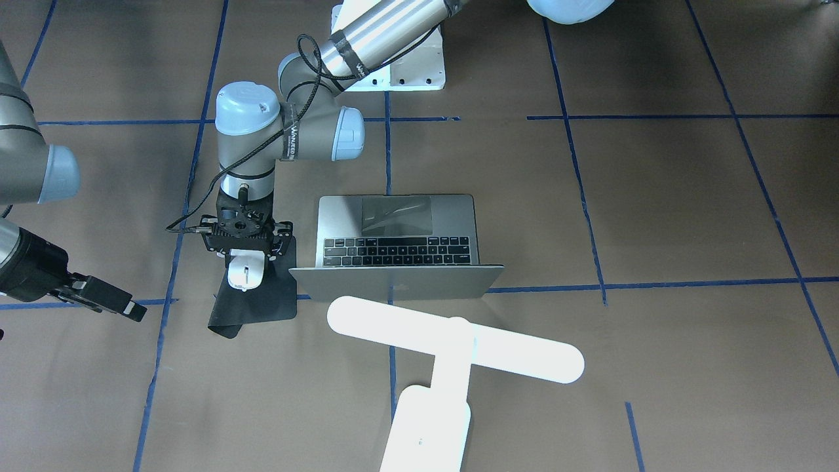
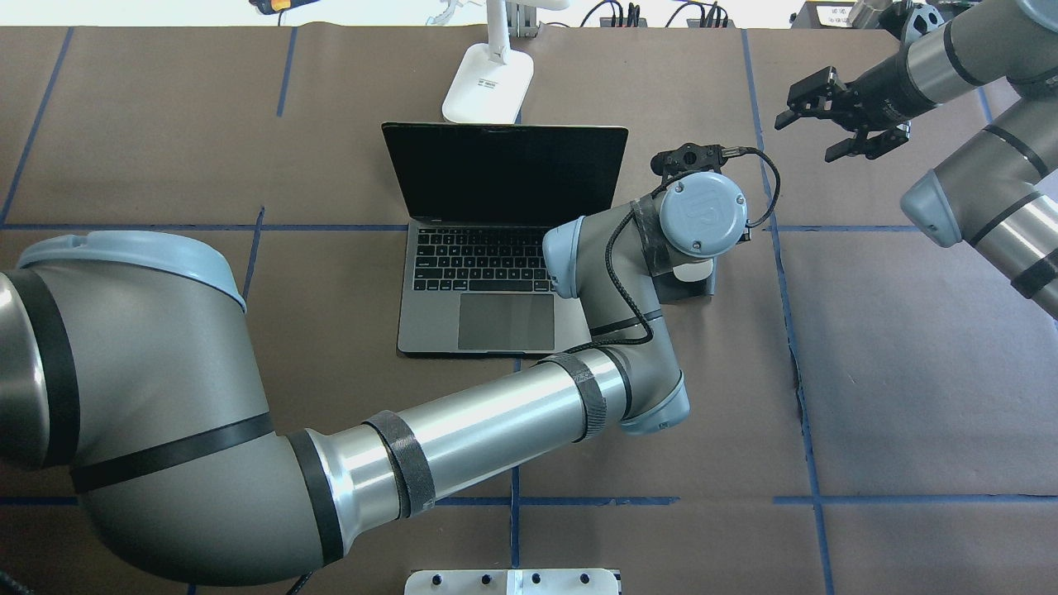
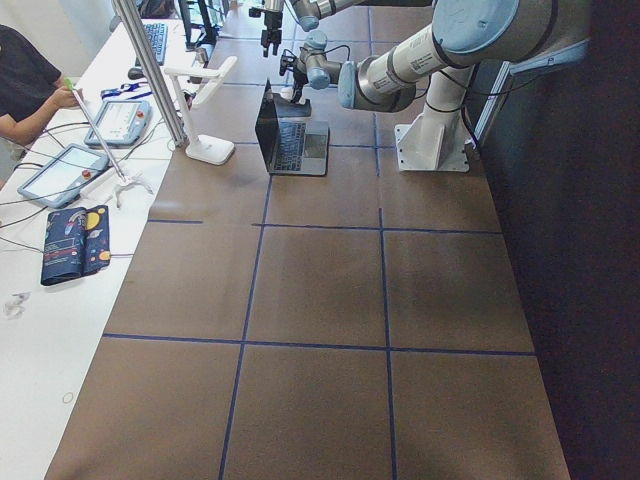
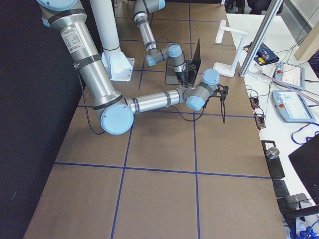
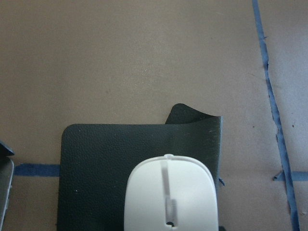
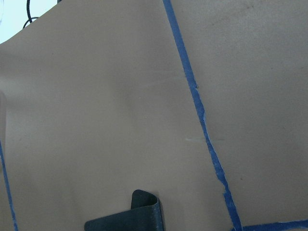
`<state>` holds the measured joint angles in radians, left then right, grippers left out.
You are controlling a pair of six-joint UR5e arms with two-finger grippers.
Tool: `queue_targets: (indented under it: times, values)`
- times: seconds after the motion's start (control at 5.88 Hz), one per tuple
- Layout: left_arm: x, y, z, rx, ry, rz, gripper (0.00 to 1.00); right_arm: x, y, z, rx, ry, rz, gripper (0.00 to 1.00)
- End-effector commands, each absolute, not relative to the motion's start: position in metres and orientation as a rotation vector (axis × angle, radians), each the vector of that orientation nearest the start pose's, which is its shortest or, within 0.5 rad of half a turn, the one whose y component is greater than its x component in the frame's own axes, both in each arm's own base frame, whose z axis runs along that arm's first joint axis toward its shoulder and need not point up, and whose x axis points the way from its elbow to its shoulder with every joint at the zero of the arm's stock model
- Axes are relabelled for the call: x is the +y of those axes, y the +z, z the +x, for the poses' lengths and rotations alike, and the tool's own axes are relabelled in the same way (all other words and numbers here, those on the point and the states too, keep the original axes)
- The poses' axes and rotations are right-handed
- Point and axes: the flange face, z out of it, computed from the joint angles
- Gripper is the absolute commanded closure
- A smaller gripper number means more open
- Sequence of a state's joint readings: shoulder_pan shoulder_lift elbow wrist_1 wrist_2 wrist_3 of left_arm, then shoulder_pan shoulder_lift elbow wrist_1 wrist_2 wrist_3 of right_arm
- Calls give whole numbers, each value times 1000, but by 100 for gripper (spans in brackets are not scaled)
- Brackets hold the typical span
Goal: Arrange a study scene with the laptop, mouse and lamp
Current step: 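Lower the mouse onto the black mouse pad and open the left gripper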
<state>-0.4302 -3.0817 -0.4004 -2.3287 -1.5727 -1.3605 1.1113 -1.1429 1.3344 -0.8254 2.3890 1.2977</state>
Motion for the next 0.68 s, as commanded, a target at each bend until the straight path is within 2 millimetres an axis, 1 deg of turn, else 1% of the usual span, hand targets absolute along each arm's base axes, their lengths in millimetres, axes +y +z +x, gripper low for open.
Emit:
queue_targets:
  times: [0.0, 0.17, 0.34, 0.51]
  values:
    - [-510, 16, 787, 1042, -199, 345, 68, -633, 435, -244, -1155, 368, -27, 0]
    - [-511, 23, 789, 1028, -198, 342, 67, -634, 435, -244, -1154, 368, -25, 0]
    - [-514, 24, 788, 1024, -195, 345, 65, -634, 436, -244, -1150, 370, -29, 0]
    - [-514, 28, 789, 1015, -188, 342, 39, -634, 436, -243, -1150, 372, -28, 0]
